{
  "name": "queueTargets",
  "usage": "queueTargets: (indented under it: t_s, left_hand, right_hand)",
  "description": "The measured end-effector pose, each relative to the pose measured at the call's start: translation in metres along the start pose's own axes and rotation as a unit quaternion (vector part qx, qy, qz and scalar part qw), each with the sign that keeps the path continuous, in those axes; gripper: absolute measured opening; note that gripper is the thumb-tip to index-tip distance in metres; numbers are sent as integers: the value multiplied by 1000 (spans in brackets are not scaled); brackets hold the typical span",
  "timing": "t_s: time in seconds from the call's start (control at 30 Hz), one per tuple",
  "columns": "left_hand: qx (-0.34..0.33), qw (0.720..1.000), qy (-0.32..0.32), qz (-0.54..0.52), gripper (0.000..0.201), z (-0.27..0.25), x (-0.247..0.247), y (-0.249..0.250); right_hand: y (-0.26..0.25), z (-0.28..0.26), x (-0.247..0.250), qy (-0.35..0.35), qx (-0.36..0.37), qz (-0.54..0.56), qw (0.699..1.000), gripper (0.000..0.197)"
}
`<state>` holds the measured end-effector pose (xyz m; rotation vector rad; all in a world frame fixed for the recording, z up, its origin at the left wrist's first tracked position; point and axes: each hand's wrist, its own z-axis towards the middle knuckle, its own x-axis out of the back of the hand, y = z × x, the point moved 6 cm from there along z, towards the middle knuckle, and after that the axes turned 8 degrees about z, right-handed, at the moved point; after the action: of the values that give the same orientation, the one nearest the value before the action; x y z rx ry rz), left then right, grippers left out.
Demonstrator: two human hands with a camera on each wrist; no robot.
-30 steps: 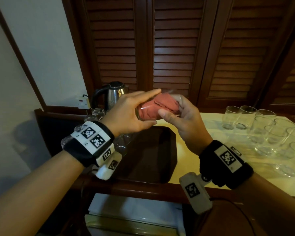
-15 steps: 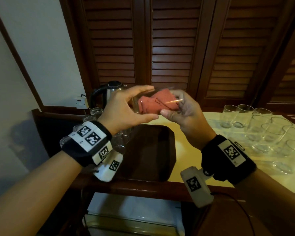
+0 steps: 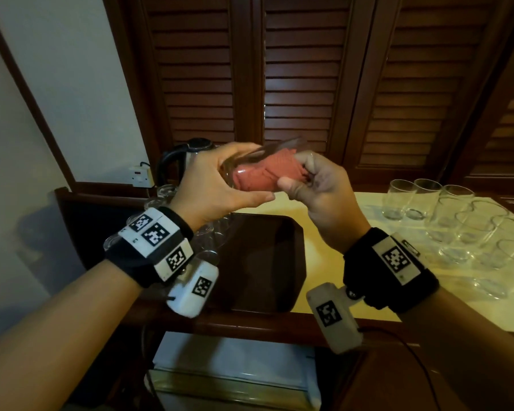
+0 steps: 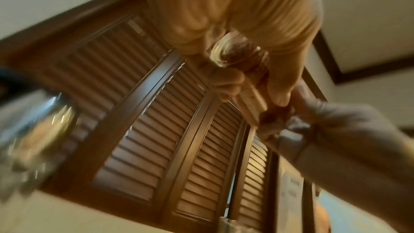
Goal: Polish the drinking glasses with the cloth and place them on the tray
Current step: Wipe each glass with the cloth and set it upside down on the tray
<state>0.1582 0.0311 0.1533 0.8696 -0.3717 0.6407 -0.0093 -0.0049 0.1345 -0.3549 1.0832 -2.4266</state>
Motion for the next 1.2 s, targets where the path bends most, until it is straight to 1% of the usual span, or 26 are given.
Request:
queueTargets:
  t_s: [0.07, 0.13, 0.17, 0.23, 0.27, 0.3, 0.37, 0.4, 0.47, 0.53, 0.6, 0.67, 0.73, 0.77, 0.8, 0.83, 0.87, 0.9, 0.93, 0.97, 1.0, 1.03, 1.07, 1.13, 1.17, 1.2]
  left_hand:
    - [-75, 990, 27, 115, 81, -1, 3, 9]
    - [-104, 985, 20, 140, 82, -2, 0, 12]
    - [-81, 990, 10, 119, 83, -2, -3, 7]
    - [15, 999, -36, 6, 89, -2, -10, 0]
    - [70, 992, -68, -83, 87, -2, -16, -5]
    - [106, 976, -95, -162, 78, -3, -20, -8]
    - [97, 973, -98, -187, 59, -3, -18, -3]
    - [72, 983, -85, -144, 61, -1, -15, 1]
    - [4, 999, -26, 31, 80, 4, -4, 5]
    - [-104, 974, 22, 202, 84, 4, -2, 10]
    - [-151, 957, 25, 247, 83, 3, -5, 10]
    - [-118, 970, 8, 212, 86, 4, -6, 2]
    - [-5, 995, -47, 87, 91, 5, -10, -7]
    - [66, 994, -84, -20, 92, 2, -15, -11]
    - [118, 979, -116, -123, 88, -1, -21, -15]
    - [137, 966, -125, -177, 83, -4, -24, -16]
    - [130, 967, -120, -185, 80, -5, -23, -16]
    - [104, 978, -105, -147, 80, -4, -20, -13]
    - [62, 993, -80, -63, 81, -2, -14, -10]
    - [4, 997, -55, 51, 83, 0, -9, -7]
    - [-64, 984, -32, 161, 85, 1, -7, -2]
    - [-124, 965, -17, 229, 85, 0, -6, 2]
    - [-164, 954, -15, 252, 85, -2, -6, 6]
    - [-172, 957, -19, 232, 87, -4, -6, 4]
    - [-135, 972, -29, 190, 90, -4, -6, 0]
    - [-67, 989, -49, 121, 92, -3, -5, -3]
  right_hand:
    - [4, -3, 1, 17, -17, 37, 999, 19]
    - [4, -5, 2, 31, -17, 45, 998, 22]
    - [2, -6, 2, 35, -10, 37, 999, 23]
    - [-3, -5, 4, 33, 20, -12, 999, 26]
    - [-6, -4, 5, 30, 45, -54, 997, 31]
    - [-9, -3, 5, 25, 72, -94, 993, 34]
    - [-11, 0, 7, 10, 105, -125, 987, 35]
    - [-9, 1, 7, 7, 100, -121, 988, 34]
    - [-2, 2, 6, 11, 49, -70, 996, 33]
    - [4, -1, 5, 32, 14, -23, 999, 30]
    - [4, -3, 5, 59, 20, -18, 998, 28]
    - [3, -4, 4, 67, 34, -9, 997, 28]
    - [3, -4, 5, 66, 33, -1, 997, 24]
    - [3, -3, 6, 62, 32, 1, 998, 24]
    - [3, -2, 6, 52, 33, 1, 998, 27]
    - [3, -1, 6, 38, 34, -3, 999, 29]
    - [3, 0, 5, 25, 32, -9, 999, 29]
    - [4, 0, 5, 17, 24, -12, 999, 28]
    - [7, 1, 4, 13, 11, -5, 1000, 27]
    - [10, 0, 3, 17, -6, 12, 1000, 24]
    - [12, -2, 2, 24, -20, 31, 999, 21]
    - [13, -4, 2, 32, -29, 47, 998, 20]
    - [13, -7, 1, 36, -31, 59, 997, 18]
    - [11, -10, 0, 31, -29, 69, 997, 16]
    - [9, -10, 1, 28, -27, 68, 997, 15]
    - [7, -9, 2, 27, -23, 65, 997, 15]
